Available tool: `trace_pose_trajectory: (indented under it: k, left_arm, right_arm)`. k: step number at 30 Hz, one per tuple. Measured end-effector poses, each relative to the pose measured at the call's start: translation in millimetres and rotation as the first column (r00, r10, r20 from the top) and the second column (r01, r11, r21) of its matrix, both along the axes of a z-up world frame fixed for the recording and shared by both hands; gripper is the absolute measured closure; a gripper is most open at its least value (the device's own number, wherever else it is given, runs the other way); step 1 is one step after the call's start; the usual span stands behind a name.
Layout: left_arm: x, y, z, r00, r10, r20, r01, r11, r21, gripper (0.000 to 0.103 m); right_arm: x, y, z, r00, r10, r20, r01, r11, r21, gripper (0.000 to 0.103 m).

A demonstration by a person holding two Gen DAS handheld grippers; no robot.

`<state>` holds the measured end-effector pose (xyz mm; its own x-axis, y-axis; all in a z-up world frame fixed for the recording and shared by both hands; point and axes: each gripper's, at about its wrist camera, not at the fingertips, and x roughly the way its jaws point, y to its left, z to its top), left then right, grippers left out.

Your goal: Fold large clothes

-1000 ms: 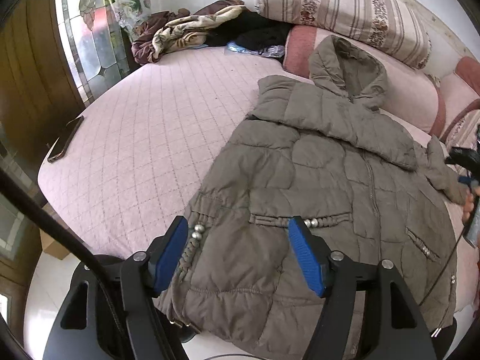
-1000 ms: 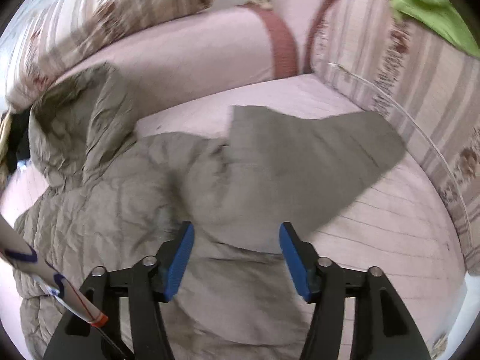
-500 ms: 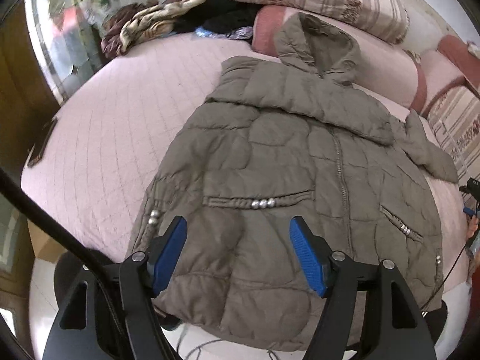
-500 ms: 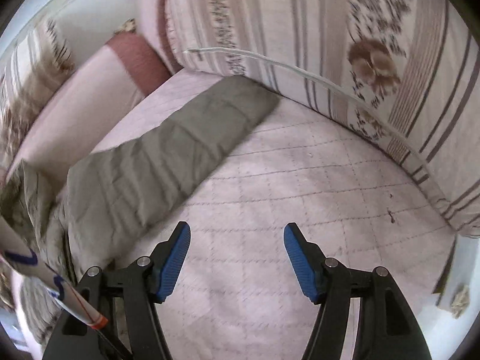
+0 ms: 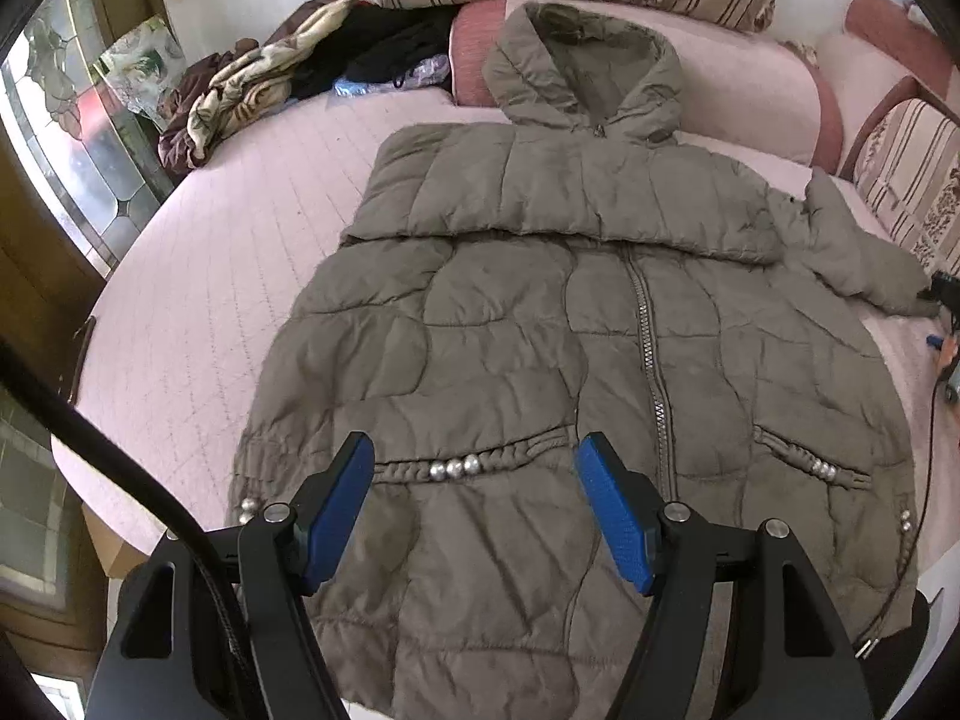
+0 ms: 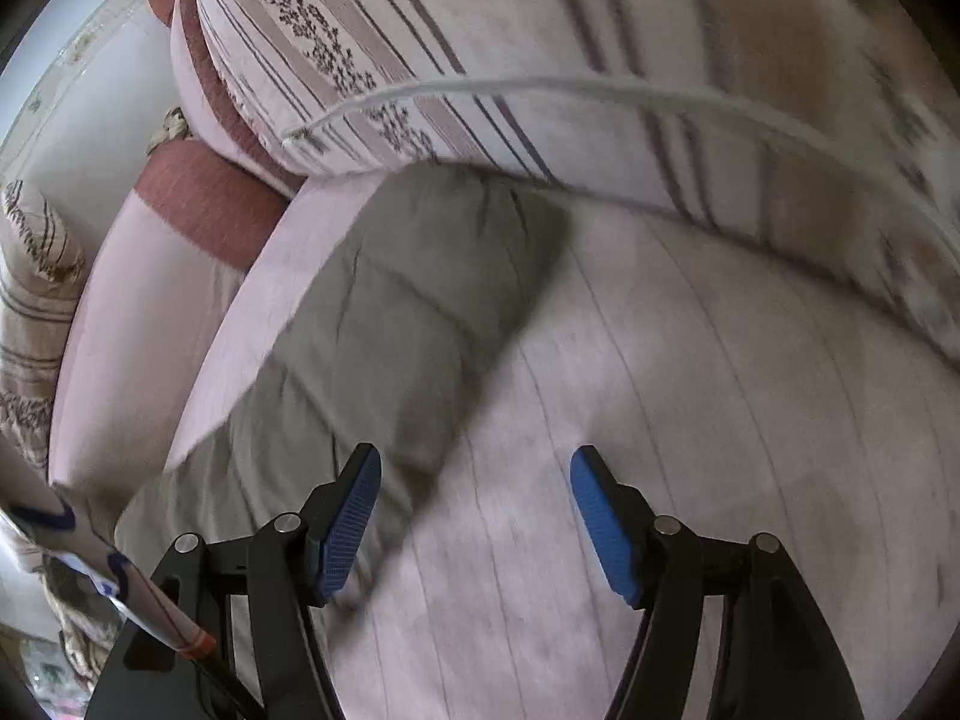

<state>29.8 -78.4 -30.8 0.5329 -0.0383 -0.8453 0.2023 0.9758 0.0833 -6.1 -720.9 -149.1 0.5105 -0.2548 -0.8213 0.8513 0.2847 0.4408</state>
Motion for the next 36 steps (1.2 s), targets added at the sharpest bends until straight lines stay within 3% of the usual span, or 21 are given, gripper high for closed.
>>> trace_pose_trajectory:
  k: [6,8,9,10,12,16,22,25,29,33,36]
  left_arm:
    - [14,-10,-23,0.998,0.017,-0.059,-0.015,0.999,0.043,0.033]
    - [15,-10,-28,0.998,0.019,-0.068,-0.015,0.998,0.054,0.033]
    - [15,-10,-29,0.997,0.02,-0.069,-0.016,0.998,0.056,0.033]
    - [15,-9,-30,0.997,0.021,-0.068,-0.017,0.998,0.056,0.033]
    - [14,-5,-29,0.998,0.019,-0.066,-0.015,0.999,0.052,0.033]
    - [10,6,-23,0.998,0.016,-0.054,-0.015,1.0,0.023,0.033]
    - [-1,31,-8,0.999,0.04,-0.022,-0.04,0.999,-0.028,0.033]
    - [-7,48,-1,0.998,0.064,-0.01,-0.065,0.996,-0.061,0.033]
    - [-11,73,3,0.995,0.103,-0.012,-0.103,0.99,-0.097,0.033]
    - [-13,100,6,0.989,0.151,-0.004,-0.15,0.981,-0.119,0.033]
    - [-13,119,7,0.982,0.187,0.0,-0.185,0.974,-0.128,0.033]
  right_arm:
    - [36,-24,-2,0.993,0.0,-0.118,-0.004,1.0,-0.028,0.034]
    - [48,-25,4,0.98,0.017,-0.197,-0.03,0.998,-0.061,0.058]
    - [50,-26,8,0.978,0.022,-0.208,-0.036,0.997,-0.065,0.076]
    - [49,-27,14,0.981,0.022,-0.193,-0.035,0.997,-0.063,0.086]
    - [44,-24,30,0.988,0.024,-0.15,-0.035,0.997,-0.075,0.09]
    - [42,2,84,0.989,0.068,-0.129,-0.091,0.978,-0.186,0.092]
    - [58,81,186,0.976,0.217,-0.028,-0.214,0.916,-0.34,0.093]
    - [76,135,225,0.948,0.319,0.008,-0.291,0.874,-0.388,0.093]
    - [113,222,251,0.878,0.479,0.012,-0.429,0.797,-0.425,0.093]
    - [159,302,243,0.787,0.616,-0.038,-0.57,0.702,-0.427,0.093]
    - [178,363,217,0.716,0.695,-0.063,-0.661,0.647,-0.381,0.093]
